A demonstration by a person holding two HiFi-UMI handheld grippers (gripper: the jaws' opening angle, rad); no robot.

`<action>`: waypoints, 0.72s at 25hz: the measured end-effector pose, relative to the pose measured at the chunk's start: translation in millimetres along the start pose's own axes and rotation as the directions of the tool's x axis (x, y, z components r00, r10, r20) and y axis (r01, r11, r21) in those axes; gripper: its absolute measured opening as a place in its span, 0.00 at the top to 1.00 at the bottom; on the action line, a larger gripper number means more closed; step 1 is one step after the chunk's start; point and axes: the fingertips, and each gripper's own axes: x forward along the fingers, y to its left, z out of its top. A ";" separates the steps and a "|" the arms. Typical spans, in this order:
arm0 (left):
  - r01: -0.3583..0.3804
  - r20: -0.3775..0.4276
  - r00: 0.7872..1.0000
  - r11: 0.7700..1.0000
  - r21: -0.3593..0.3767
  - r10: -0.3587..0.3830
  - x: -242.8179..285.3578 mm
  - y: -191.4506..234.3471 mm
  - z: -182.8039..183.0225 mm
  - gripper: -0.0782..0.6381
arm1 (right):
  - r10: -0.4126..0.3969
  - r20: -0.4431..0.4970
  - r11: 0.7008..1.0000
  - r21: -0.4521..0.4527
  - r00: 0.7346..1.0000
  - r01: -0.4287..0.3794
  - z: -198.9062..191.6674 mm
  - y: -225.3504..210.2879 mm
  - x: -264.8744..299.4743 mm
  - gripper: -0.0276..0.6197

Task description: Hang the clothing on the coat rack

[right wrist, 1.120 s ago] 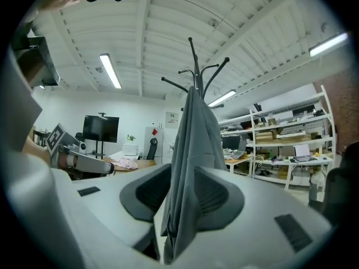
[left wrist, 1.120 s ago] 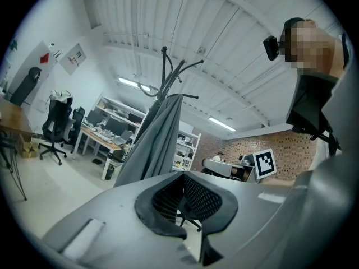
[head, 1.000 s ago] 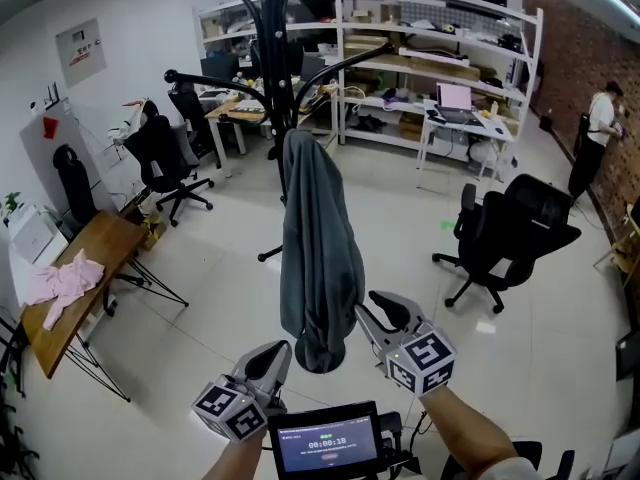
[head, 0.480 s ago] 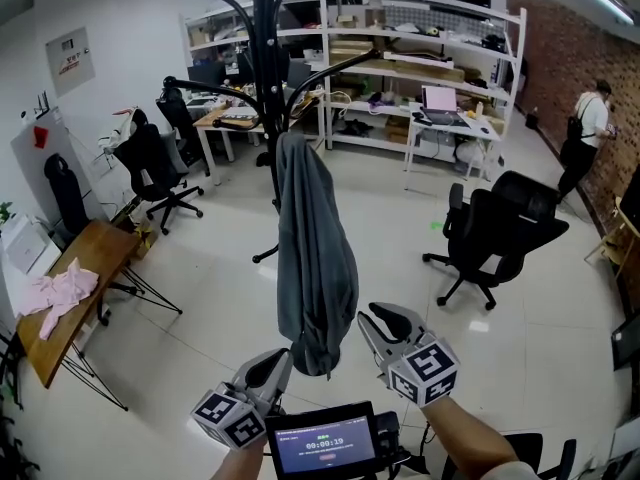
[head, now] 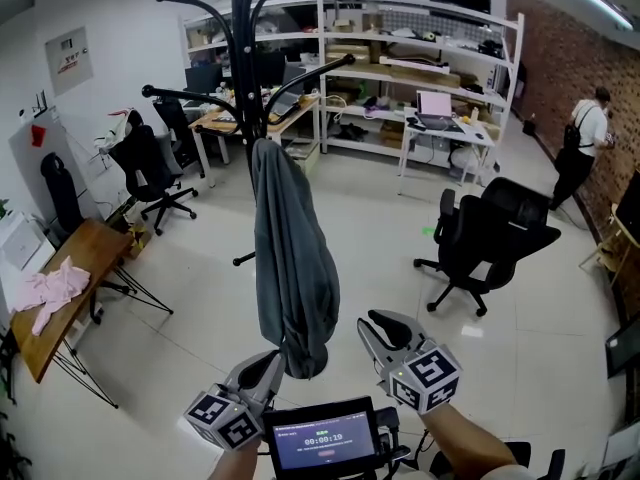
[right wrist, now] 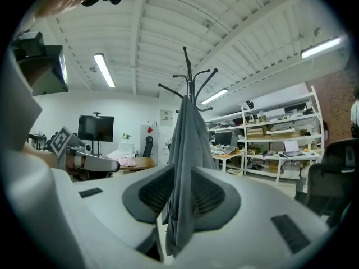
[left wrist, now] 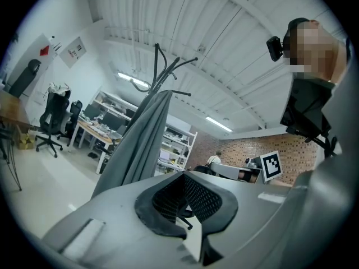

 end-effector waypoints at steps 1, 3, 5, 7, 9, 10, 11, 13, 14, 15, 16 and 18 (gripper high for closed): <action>-0.001 -0.002 1.000 1.000 0.000 0.001 2.2 -2.3 -1.2 0.89 | -0.003 -0.001 1.000 0.001 1.000 0.003 -0.7 -3.2 -2.5 0.88; -0.003 -0.009 1.000 1.000 0.001 0.003 6.1 -6.3 -3.8 0.89 | -0.005 -0.001 1.000 0.005 1.000 0.005 -2.2 -8.5 -6.5 0.91; -0.004 -0.014 1.000 1.000 0.004 0.004 9.8 -9.6 -5.2 0.89 | 0.003 0.001 1.000 0.011 1.000 -0.003 -2.4 -11.9 -9.2 0.91; -0.005 -0.016 1.000 1.000 0.008 0.005 13.9 -12.9 -6.3 0.89 | 0.017 0.009 1.000 0.024 1.000 -0.017 -1.7 -15.1 -11.2 0.92; -0.005 -0.018 1.000 1.000 0.013 0.005 18.0 -16.6 -7.9 0.89 | 0.031 0.019 0.999 0.044 0.999 -0.032 -1.6 -18.9 -12.6 0.92; -0.005 -0.019 1.000 1.000 0.016 0.005 19.6 -18.5 -8.5 0.89 | 0.037 0.021 0.998 0.053 0.999 -0.038 -1.8 -20.7 -13.0 0.92; -0.005 -0.020 1.000 1.000 0.020 0.006 20.8 -20.3 -8.9 0.89 | 0.042 0.023 0.997 0.062 0.999 -0.044 -2.0 -22.2 -13.3 0.93; -0.006 -0.021 1.000 1.000 0.027 0.007 22.3 -23.0 -8.8 0.89 | 0.052 0.027 0.995 0.084 0.998 -0.054 -1.9 -24.6 -13.6 0.93; -0.007 -0.021 1.000 1.000 0.029 0.008 22.8 -24.0 -8.4 0.89 | 0.055 0.028 0.994 0.090 0.998 -0.058 -1.6 -25.5 -13.7 0.94; -0.007 -0.021 1.000 0.999 0.031 0.008 23.3 -24.6 -8.1 0.89 | 0.059 0.028 0.994 0.088 0.998 -0.061 -1.5 -25.8 -13.6 0.94; -0.008 -0.021 1.000 0.999 0.033 0.009 23.8 -25.0 -8.1 0.89 | 0.064 0.025 0.995 0.079 0.998 -0.066 -1.6 -25.4 -13.5 0.94; -0.010 -0.024 1.000 0.999 0.033 0.011 24.5 -25.3 -9.4 0.89 | 0.073 0.017 0.996 0.050 0.997 -0.074 -2.7 -23.3 -13.1 0.94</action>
